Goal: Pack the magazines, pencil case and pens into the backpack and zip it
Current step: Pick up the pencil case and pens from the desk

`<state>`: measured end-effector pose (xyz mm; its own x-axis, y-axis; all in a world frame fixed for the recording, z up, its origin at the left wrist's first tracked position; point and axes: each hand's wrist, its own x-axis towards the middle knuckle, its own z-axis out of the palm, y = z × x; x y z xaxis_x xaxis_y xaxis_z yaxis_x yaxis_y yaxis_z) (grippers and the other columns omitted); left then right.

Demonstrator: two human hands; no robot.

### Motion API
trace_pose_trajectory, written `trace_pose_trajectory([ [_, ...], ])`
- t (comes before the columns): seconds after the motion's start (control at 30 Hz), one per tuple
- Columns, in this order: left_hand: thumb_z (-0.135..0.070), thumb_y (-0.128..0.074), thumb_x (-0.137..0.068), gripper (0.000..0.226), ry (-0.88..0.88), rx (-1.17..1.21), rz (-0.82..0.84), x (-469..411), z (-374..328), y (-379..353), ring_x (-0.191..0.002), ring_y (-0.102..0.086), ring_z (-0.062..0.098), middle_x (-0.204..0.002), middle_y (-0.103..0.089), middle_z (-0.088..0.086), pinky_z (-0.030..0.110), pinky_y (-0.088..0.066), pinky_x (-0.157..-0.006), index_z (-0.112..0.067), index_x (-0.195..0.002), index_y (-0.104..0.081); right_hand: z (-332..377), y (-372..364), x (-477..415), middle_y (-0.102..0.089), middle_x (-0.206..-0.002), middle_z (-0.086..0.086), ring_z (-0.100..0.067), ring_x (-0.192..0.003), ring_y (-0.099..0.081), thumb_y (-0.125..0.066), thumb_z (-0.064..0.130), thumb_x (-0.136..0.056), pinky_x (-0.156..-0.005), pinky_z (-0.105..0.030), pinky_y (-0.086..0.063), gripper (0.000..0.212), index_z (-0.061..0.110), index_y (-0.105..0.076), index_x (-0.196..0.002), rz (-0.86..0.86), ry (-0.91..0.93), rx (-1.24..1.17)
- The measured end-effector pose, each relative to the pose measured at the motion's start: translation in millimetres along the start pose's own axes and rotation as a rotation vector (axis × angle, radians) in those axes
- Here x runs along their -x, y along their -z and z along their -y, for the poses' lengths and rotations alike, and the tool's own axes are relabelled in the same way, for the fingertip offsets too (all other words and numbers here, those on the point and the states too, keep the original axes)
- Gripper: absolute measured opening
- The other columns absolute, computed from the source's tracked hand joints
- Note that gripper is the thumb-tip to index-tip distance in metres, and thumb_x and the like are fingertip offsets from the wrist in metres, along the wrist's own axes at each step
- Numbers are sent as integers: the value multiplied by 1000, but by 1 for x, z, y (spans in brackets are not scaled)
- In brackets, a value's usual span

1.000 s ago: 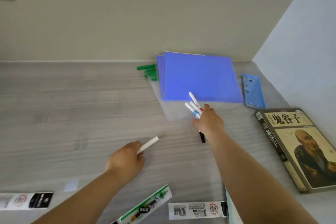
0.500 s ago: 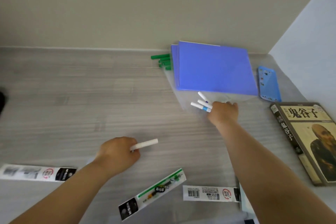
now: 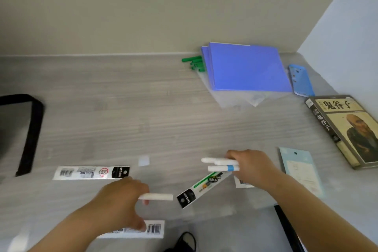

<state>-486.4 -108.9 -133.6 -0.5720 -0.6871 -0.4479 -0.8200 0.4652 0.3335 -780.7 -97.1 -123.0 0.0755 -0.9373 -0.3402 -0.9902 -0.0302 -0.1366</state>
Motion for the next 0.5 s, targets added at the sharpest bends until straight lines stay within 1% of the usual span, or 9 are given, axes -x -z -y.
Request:
trace_pose_trajectory([
  [0.07, -48, -70, -63, 42, -13, -53, 21, 6, 6, -11, -89, -39, 2, -74, -30, -24, 5, -17, -55, -34, -99, -52, 8, -5, 9, -66, -103, -3, -22, -81, -57, -49, 20, -84, -64, -24, -32, 36, 30, -46, -119, 17, 38, 53],
  [0.1, -48, -70, -64, 44, -13, -55, 42, 8, 8, -16, -92, -39, 5, -75, -29, -23, 5, -16, -56, -33, -101, -51, 12, -9, 12, -66, -103, -2, -20, -78, -54, -49, 20, -85, -64, -24, -32, 39, 31, -43, -122, 17, 49, 71],
  [0.13, -46, -70, -65, 39, -1, -46, 67, 10, 9, -20, -93, -39, 6, -76, -30, -22, 7, -18, -56, -34, -98, -51, 16, -13, 14, -66, -104, -2, -20, -78, -54, -48, 19, -85, -64, -24, -32, 43, 32, -40, -125, 17, 57, 86],
  [0.2, -43, -69, -67, 25, 17, -31, 50, 13, 11, -28, -92, -41, 7, -74, -29, -22, 15, -28, -58, -37, -72, -45, 24, -22, 15, -66, -106, -4, -23, -86, -60, -47, 17, -85, -64, -26, -33, 48, 32, -35, -129, 10, 63, 112],
  [0.23, -43, -68, -68, 31, 23, -31, 27, 15, 12, -31, -92, -43, 8, -71, -29, -22, 19, -31, -62, -36, -62, -38, 27, -26, 14, -66, -106, -4, -25, -89, -61, -47, 16, -85, -64, -26, -33, 48, 31, -35, -129, 3, 61, 119],
  [0.27, -42, -66, -69, 36, 34, -31, 9, 15, 13, -33, -94, -46, 8, -69, -28, -22, 20, -31, -66, -34, -57, -33, 31, -29, 14, -65, -107, -4, -26, -91, -62, -46, 15, -85, -64, -26, -33, 48, 30, -35, -129, -2, 54, 124],
  [0.4, -43, -62, -74, 39, 35, -20, -54, 18, 14, -42, -104, -49, 9, -67, -26, -21, 20, -30, -69, -32, -54, -30, 44, -37, 13, -66, -105, -6, -30, -91, -61, -43, 9, -84, -63, -27, -31, 43, 25, -38, -123, 27, 51, 196],
  [0.47, -43, -61, -75, 37, 28, 24, -78, 22, 16, -45, -106, -49, 9, -68, -28, -21, 20, -30, -64, -33, -54, -32, 50, -37, 11, -66, -103, -8, -31, -91, -61, -42, 7, -84, -63, -28, -29, 39, 22, -42, -119, 43, 48, 219],
  [0.5, -43, -60, -75, 30, 38, 57, -115, 24, 18, -46, -105, -51, 10, -69, -31, -21, 20, -32, -63, -34, -57, -38, 52, -37, 10, -66, -103, -8, -31, -92, -61, -41, 6, -84, -63, -28, -29, 37, 21, -43, -118, 46, 44, 231],
])
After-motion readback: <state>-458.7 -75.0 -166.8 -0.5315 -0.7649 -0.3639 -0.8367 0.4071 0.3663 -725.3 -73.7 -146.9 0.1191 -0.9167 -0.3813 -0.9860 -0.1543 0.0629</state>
